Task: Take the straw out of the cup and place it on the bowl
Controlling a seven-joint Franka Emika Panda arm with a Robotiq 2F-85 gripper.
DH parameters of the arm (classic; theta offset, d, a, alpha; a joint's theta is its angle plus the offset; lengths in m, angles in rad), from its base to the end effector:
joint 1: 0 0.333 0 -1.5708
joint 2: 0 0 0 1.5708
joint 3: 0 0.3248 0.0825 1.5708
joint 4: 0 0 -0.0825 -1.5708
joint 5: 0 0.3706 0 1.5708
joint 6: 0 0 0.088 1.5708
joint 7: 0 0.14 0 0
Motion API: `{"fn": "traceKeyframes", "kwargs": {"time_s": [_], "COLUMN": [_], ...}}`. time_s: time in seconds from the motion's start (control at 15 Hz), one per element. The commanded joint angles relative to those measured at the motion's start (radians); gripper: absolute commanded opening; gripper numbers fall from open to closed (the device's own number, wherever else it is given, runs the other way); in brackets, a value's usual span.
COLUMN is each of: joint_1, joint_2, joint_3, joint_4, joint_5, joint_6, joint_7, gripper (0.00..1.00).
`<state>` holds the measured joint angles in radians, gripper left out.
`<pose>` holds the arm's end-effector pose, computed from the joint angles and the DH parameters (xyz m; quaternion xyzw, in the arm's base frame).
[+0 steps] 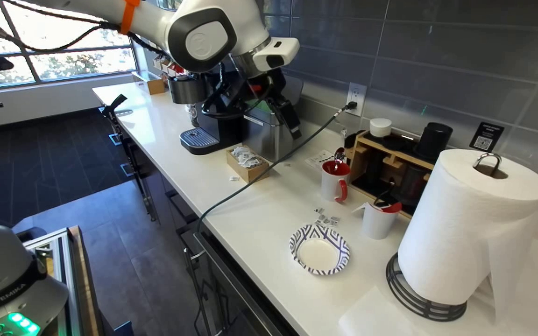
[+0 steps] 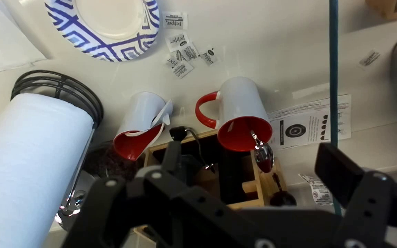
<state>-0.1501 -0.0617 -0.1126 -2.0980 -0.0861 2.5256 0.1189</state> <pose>0.5539 -0.1507 0.4872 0.9571 -0.1570 0.2392 0.0465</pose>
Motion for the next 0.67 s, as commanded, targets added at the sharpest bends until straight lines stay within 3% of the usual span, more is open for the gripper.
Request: {"fn": "traceKeyframes", "kwargs": {"time_s": [0.0, 0.33, 0.6], "joint_1": [0.004, 0.011, -0.007], "joint_2": [0.000, 0.084, 0.250], "joint_3": [-0.005, -0.014, -0.013], "joint_4": [0.002, 0.078, 0.266], "joint_5": [0.002, 0.101, 0.174], "joint_6": [-0.003, -0.008, -0.122], "joint_7": [-0.003, -0.146, -0.253], "gripper": [1.00, 1.00, 1.00]}}
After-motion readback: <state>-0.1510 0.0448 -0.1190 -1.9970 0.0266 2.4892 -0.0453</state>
